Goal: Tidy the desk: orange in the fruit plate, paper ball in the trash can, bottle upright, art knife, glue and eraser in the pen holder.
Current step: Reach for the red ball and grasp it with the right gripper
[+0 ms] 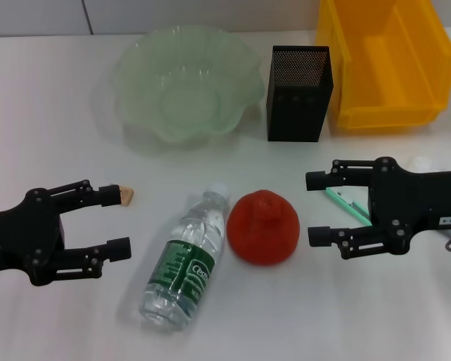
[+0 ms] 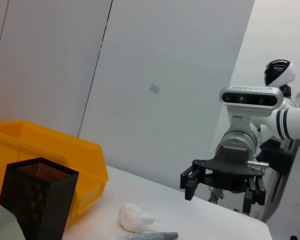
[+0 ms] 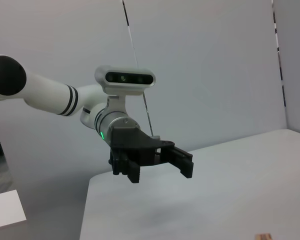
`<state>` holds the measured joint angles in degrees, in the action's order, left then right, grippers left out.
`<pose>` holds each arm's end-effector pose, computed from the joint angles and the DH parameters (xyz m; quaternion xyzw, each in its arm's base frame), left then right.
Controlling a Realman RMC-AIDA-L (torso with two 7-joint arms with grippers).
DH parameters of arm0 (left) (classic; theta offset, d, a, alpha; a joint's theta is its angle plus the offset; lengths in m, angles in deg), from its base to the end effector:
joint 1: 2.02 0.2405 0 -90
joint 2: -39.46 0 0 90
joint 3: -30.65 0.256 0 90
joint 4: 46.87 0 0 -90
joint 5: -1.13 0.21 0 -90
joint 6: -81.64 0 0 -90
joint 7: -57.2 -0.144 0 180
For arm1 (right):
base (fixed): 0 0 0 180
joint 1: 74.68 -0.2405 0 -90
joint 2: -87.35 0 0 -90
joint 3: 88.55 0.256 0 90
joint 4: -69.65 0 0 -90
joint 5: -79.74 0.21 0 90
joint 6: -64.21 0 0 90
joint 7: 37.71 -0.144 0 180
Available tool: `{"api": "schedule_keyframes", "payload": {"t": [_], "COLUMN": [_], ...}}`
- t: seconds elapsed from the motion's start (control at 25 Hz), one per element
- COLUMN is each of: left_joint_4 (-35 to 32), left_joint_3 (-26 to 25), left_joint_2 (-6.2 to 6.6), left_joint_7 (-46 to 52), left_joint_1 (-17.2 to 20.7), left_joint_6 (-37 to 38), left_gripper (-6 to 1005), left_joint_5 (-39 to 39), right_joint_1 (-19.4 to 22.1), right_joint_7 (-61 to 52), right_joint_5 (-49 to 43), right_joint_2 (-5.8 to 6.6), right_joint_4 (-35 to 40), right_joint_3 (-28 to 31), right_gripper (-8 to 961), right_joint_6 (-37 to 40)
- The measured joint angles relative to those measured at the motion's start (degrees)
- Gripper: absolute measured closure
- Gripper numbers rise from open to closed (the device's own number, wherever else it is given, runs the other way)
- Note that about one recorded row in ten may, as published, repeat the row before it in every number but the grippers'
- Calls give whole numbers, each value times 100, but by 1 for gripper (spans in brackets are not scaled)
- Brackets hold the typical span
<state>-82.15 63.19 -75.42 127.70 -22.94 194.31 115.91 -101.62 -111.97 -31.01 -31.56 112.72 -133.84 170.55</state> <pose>-0.2953 0.2470 0.0408 -0.9262 -0.1821 -0.3251 0.0569 0.2402 0.2878 0.0096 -0.9539 0.1059 0.2803 0.0143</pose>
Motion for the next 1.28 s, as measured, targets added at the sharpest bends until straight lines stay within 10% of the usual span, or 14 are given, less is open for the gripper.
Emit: {"api": "schedule_keyframes", "payload": {"t": [0.36,0.64,1.28], "left_joint_4": [1,-5,-6], "left_joint_3": [-1,-2,-1], "left_joint_2": [-5,-9,-25], "left_joint_7": [0,0,1], "left_joint_1": [26,6,8], "left_joint_6": [-18,-22,-122], "left_gripper": [158,158,157], "left_joint_5": [0,0,0], "right_joint_1": [-259,-1236,-1971], "right_joint_7": [-1197,-3191,-3986], "right_joint_5": [-307,-2249,-3104], "right_joint_2": [30,25,-64], "right_joint_4": [825,2211,1843], "right_joint_3": [-30,-646,-2667], "right_gripper": [160,161,159], "right_joint_6": [-236,-208,-1185]}}
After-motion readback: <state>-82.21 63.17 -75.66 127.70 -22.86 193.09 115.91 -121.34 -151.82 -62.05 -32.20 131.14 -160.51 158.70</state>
